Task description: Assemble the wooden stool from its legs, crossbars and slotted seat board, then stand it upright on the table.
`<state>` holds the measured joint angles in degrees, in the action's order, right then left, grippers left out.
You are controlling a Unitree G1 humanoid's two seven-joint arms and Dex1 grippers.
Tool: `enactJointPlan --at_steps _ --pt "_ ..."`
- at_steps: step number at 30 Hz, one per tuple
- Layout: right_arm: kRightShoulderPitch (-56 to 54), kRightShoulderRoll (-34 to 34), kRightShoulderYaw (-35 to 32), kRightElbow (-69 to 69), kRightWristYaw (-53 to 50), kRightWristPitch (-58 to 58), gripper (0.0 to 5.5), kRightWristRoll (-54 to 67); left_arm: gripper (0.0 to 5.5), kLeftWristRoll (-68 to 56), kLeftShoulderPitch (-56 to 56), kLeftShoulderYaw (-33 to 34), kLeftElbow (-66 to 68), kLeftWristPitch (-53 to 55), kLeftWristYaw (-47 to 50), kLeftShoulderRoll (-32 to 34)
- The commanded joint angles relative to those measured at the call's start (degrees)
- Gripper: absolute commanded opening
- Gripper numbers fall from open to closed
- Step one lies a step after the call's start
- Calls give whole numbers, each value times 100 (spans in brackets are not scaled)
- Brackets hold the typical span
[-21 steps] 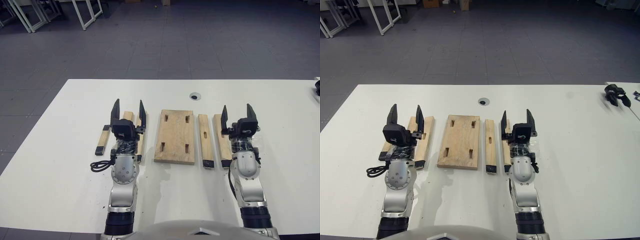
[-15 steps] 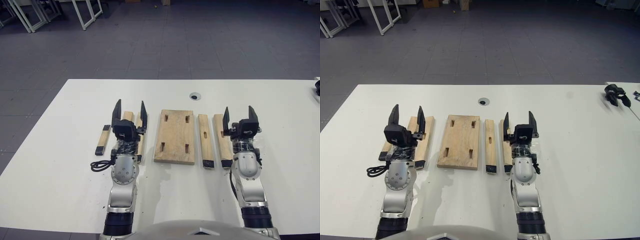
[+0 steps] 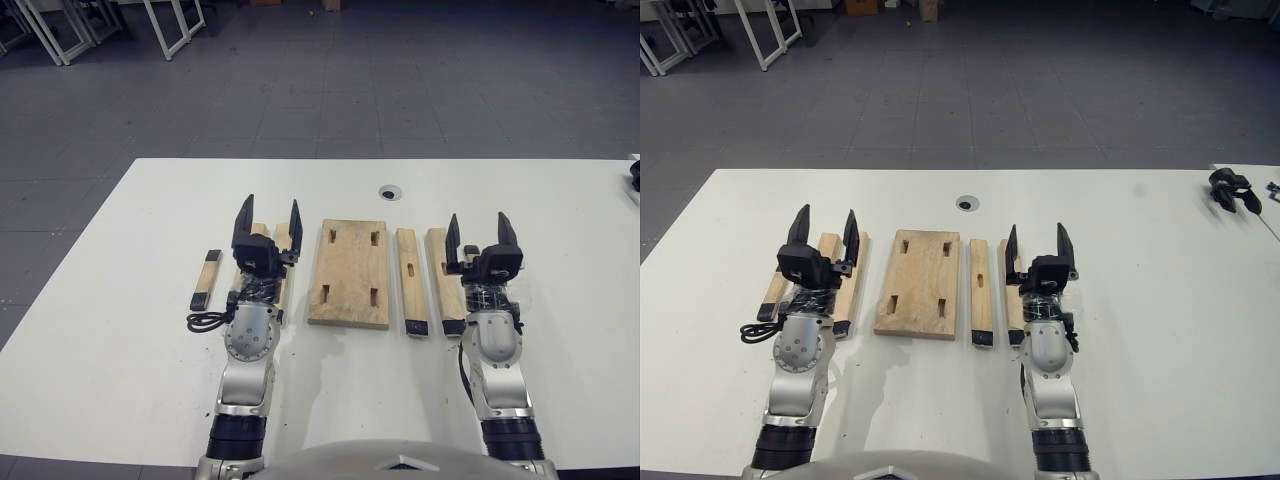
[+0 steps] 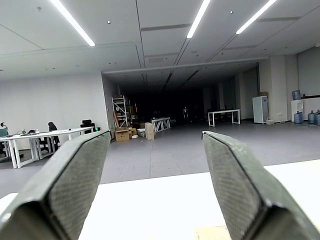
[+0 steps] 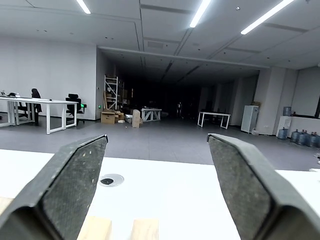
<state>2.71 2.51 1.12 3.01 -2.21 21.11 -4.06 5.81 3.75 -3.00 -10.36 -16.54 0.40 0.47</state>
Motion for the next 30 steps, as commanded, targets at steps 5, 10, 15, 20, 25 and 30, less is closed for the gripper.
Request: enactJointPlan --at_steps 5,10,15,20,25,30 --pt "-211 53 42 -114 210 131 368 30 335 69 -67 91 -104 -68 223 -100" --pt "-379 -45 -23 -145 162 -104 368 123 335 153 -69 77 -86 -322 298 -94" --pt "-526 -226 -83 -198 203 77 368 455 335 71 -44 105 -29 -368 328 -132" --pt "-512 -231 -134 -180 127 236 368 394 335 56 -2 231 -28 -333 333 -81" --pt "-378 -90 -235 -141 150 254 368 353 335 44 47 305 -32 -349 309 -50" --pt "-333 39 -249 -87 233 128 368 308 335 -139 -63 382 -1 -312 184 28"
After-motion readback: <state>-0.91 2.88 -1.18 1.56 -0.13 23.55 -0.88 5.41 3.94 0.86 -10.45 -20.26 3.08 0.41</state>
